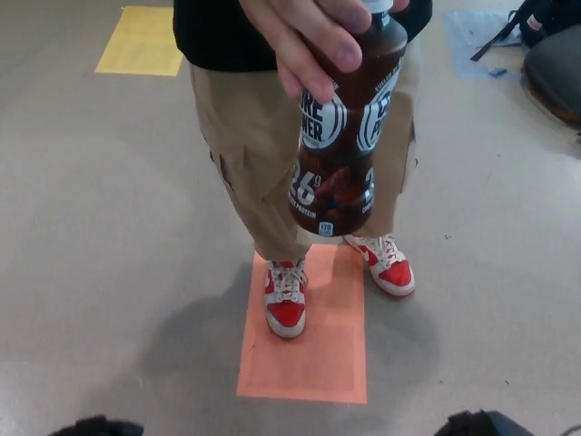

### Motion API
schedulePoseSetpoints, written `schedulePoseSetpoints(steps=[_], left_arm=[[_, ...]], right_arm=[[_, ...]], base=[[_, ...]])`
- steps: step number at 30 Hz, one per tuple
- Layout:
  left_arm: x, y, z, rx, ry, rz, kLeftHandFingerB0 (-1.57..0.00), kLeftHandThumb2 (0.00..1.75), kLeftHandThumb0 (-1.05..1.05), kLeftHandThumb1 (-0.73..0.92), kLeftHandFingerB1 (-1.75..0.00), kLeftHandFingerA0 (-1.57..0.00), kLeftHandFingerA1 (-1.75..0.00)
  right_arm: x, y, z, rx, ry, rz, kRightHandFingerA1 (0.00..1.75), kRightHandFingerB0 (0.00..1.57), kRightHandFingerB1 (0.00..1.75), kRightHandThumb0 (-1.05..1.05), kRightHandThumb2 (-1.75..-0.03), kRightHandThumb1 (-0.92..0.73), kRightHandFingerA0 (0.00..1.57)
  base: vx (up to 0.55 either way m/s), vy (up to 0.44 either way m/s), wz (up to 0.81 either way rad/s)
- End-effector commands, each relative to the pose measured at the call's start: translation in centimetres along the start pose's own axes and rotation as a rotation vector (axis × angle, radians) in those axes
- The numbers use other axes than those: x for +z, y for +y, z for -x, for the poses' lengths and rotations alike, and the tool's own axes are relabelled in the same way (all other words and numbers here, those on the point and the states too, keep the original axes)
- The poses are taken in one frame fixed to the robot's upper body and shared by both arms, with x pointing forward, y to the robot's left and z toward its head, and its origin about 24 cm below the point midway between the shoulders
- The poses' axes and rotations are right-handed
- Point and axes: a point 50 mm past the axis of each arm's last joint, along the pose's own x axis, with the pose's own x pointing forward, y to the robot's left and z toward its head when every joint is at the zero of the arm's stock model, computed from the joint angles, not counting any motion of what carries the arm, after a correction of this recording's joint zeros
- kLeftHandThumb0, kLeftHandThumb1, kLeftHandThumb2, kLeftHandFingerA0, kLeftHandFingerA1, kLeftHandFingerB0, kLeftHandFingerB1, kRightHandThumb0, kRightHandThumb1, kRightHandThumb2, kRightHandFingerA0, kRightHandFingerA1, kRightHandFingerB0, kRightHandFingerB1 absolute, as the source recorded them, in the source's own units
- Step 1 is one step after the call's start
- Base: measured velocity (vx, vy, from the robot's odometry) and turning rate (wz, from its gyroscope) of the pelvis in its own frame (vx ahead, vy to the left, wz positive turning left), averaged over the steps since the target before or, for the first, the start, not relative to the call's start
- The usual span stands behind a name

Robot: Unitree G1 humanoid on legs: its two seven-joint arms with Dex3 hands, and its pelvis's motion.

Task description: The robot recieved a bottle of protein shake from a person using its left hand and then shake the protein up and down 2 two times and hand it back to the person

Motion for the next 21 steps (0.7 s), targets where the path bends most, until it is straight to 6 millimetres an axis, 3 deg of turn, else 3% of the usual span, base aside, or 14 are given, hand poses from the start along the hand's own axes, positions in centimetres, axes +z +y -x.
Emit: schedulePoseSetpoints(steps=[1, 6, 7, 8, 9, 10, 11, 12, 14, 15, 20, 21], left_arm=[[4.6, 2.2, -0.4, 0.061, -0.322, 0.049, -0.72, 0.65, -0.17, 0.84, -0.50, -1.02, -0.56], [8.2, 3.3, -0.5, 0.014, -0.447, 0.031, -0.68, 0.64, -0.18, 0.82, -0.46, -0.96, -0.52], [9.9, 3.8, -0.4, -0.006, -0.498, 0.016, -0.67, 0.64, -0.20, 0.81, -0.45, -0.91, -0.50], [10.0, 3.8, -0.3, -0.010, -0.501, 0.015, -0.67, 0.64, -0.20, 0.81, -0.45, -0.91, -0.50], [10.7, 4.0, -0.2, -0.019, -0.516, 0.016, -0.64, 0.63, -0.24, 0.79, -0.44, -0.85, -0.48], [12.0, 4.4, 0.0, -0.041, -0.541, 0.021, -0.54, 0.61, -0.31, 0.70, -0.41, -0.69, -0.45], [13.2, 4.8, 0.2, -0.066, -0.565, 0.027, -0.54, 0.61, -0.31, 0.70, -0.41, -0.69, -0.45], [14.4, 5.2, 0.5, -0.105, -0.589, 0.036, -0.41, 0.60, -0.34, 0.69, -0.37, -0.51, -0.41], [16.8, 5.8, 1.3, -0.205, -0.622, 0.054, -0.33, 0.60, -0.39, 0.68, -0.33, -0.43, -0.39], [18.0, 6.2, 1.7, -0.262, -0.625, 0.068, -0.16, 0.75, -0.59, 0.51, -0.38, -0.25, -0.44], [21.1, 7.1, 3.1, -0.471, -0.629, 0.146, -0.06, 0.77, -0.70, 0.48, -0.26, -0.12, -0.42], [21.4, 7.1, 3.4, -0.506, -0.631, 0.155, -0.07, 0.58, -0.65, 0.57, -0.20, -0.15, -0.33]], right_arm=[[1.3, -0.8, 0.1, -0.195, -0.211, 0.170, 0.85, 0.81, 0.53, -0.42, -0.76, -0.75, 0.97], [1.2, -0.7, 0.2, -0.196, -0.212, 0.177, 0.83, 0.81, 0.53, -0.43, -0.75, -0.75, 0.96], [1.1, -0.7, 0.2, -0.200, -0.212, 0.175, 0.83, 0.82, 0.52, -0.42, -0.75, -0.74, 0.97], [1.1, -0.7, 0.3, -0.202, -0.213, 0.176, 0.83, 0.82, 0.52, -0.42, -0.75, -0.74, 0.97], [1.1, -0.7, 0.3, -0.203, -0.215, 0.178, 0.84, 0.82, 0.52, -0.42, -0.75, -0.75, 0.96], [1.1, -0.7, 0.3, -0.203, -0.215, 0.180, 0.84, 0.82, 0.52, -0.42, -0.75, -0.75, 0.96], [1.1, -0.6, 0.3, -0.202, -0.213, 0.181, 0.84, 0.82, 0.52, -0.42, -0.75, -0.75, 0.96], [1.1, -0.6, 0.3, -0.203, -0.213, 0.184, 0.82, 0.82, 0.52, -0.42, -0.75, -0.74, 0.97], [1.1, -0.6, 0.3, -0.205, -0.216, 0.191, 0.81, 0.82, 0.52, -0.42, -0.76, -0.75, 0.97], [1.1, -0.6, 0.3, -0.204, -0.216, 0.191, 0.80, 0.83, 0.52, -0.41, -0.77, -0.73, 0.98], [1.6, -0.8, 0.0, -0.213, -0.217, 0.167, 0.87, 0.85, 0.50, -0.38, -0.76, -0.71, 1.00], [1.5, -0.8, 0.1, -0.211, -0.216, 0.166, 0.87, 0.85, 0.51, -0.39, -0.75, -0.71, 1.00]], base=[[0.00, 0.000, 0.00], [0.00, 0.000, 0.00], [0.00, 0.000, 0.00], [0.00, 0.000, 0.00], [0.00, 0.000, 0.00], [0.00, 0.000, 0.00], [0.00, 0.000, 0.00], [0.00, 0.000, 0.00], [0.00, 0.000, 0.00], [0.00, 0.000, 0.00], [0.00, 0.000, 0.00], [0.00, 0.000, 0.00]])
